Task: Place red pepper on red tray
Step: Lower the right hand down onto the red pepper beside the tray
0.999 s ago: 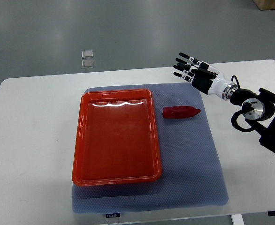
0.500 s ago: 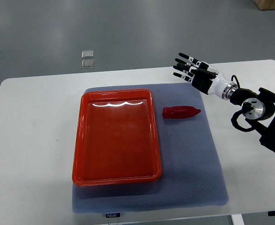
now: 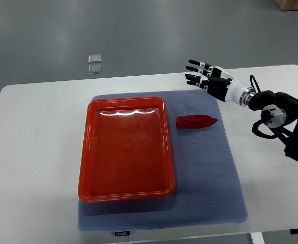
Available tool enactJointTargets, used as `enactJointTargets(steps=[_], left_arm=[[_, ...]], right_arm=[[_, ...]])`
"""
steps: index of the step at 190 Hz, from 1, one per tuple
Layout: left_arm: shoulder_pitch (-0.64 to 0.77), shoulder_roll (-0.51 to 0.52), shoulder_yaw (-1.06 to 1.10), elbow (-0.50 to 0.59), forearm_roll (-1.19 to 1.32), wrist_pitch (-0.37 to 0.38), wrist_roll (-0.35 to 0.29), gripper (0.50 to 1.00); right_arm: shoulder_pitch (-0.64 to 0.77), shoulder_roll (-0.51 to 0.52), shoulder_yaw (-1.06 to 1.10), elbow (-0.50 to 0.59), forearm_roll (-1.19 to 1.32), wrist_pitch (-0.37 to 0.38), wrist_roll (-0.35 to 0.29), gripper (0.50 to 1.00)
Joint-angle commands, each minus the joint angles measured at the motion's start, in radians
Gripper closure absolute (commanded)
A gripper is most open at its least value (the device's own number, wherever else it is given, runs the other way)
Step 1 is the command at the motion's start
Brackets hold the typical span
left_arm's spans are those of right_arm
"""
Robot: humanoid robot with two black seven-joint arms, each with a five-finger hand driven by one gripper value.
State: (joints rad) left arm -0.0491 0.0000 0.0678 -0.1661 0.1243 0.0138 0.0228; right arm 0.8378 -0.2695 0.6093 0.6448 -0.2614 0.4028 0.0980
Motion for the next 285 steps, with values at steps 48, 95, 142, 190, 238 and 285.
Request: enactJointTargets(steps=[48, 95, 142, 190, 238, 285], left_arm=[[0.0, 0.0, 0.0, 0.0, 0.0, 0.0, -0.001, 0.5], [0.0, 0.0, 0.0, 0.0, 0.0, 0.0, -0.001, 0.5], [0.0, 0.0, 0.0, 0.0, 0.0, 0.0, -0.001, 0.5], [0.0, 0.0, 0.0, 0.0, 0.0, 0.0, 0.0, 0.5], [0.0, 0.0, 0.0, 0.0, 0.0, 0.0, 0.0, 0.5], [0.0, 0.0, 0.0, 0.0, 0.0, 0.0, 0.0, 0.5]], right_arm=[[0.07, -0.05, -0.003, 0.015, -0.524, 0.024, 0.002, 0.589], [0.13, -0.091, -0.111, 0.101, -0.786, 0.044, 0.002, 0.589], [0.176, -0.106, -0.252, 0.115, -0.861, 0.028, 0.002, 0.589], [0.165, -0.088, -0.315, 0.115, -0.947, -0.033, 0.002, 0.589], [0.146, -0.06, -0.379, 0.115, -0.976, -0.15, 0.003, 0.593], [0.129, -0.059, -0.381, 0.116, -1.026, -0.199, 0.043, 0.656]])
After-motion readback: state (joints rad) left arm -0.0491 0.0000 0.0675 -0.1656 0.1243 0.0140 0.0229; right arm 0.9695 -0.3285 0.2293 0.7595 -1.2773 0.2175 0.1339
